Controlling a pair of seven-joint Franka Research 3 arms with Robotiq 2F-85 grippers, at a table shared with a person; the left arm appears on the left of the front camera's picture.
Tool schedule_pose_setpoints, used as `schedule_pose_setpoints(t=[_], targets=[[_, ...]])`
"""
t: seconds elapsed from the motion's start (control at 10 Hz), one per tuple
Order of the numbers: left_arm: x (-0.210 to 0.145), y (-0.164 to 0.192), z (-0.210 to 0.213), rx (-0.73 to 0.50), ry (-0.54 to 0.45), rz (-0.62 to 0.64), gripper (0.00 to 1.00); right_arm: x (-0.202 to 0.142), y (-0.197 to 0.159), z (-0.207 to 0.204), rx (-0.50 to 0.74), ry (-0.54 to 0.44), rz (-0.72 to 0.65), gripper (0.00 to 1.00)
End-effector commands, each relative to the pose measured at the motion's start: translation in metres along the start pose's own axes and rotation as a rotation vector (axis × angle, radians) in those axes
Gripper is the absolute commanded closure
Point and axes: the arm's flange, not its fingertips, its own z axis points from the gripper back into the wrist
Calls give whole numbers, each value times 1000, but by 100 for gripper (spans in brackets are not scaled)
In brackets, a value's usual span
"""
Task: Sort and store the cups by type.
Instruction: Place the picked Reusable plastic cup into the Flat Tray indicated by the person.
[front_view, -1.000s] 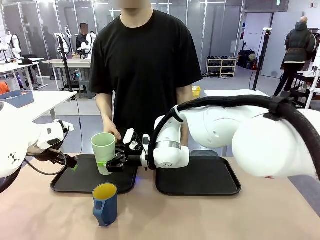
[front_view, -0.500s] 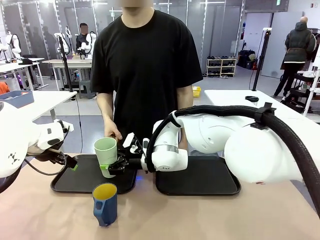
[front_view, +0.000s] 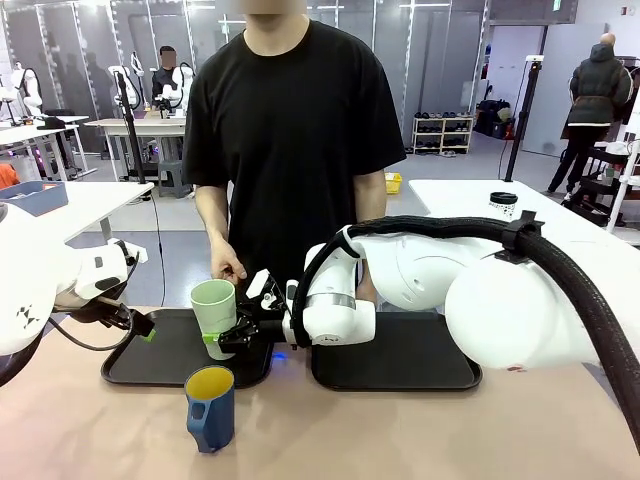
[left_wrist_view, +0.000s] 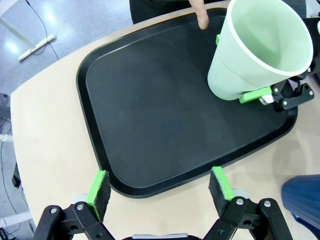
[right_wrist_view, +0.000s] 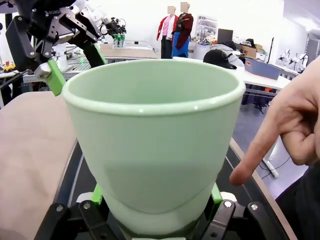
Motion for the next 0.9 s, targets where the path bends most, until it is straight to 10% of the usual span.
schedule_pose_setpoints(t=[0.0, 0.8], targets=[[1, 0, 1, 2, -2, -1, 0, 3, -6, -2, -4, 22, -36, 16], [1, 0, 1, 2, -2, -1, 0, 6, -2, 24, 5, 18, -74, 0]])
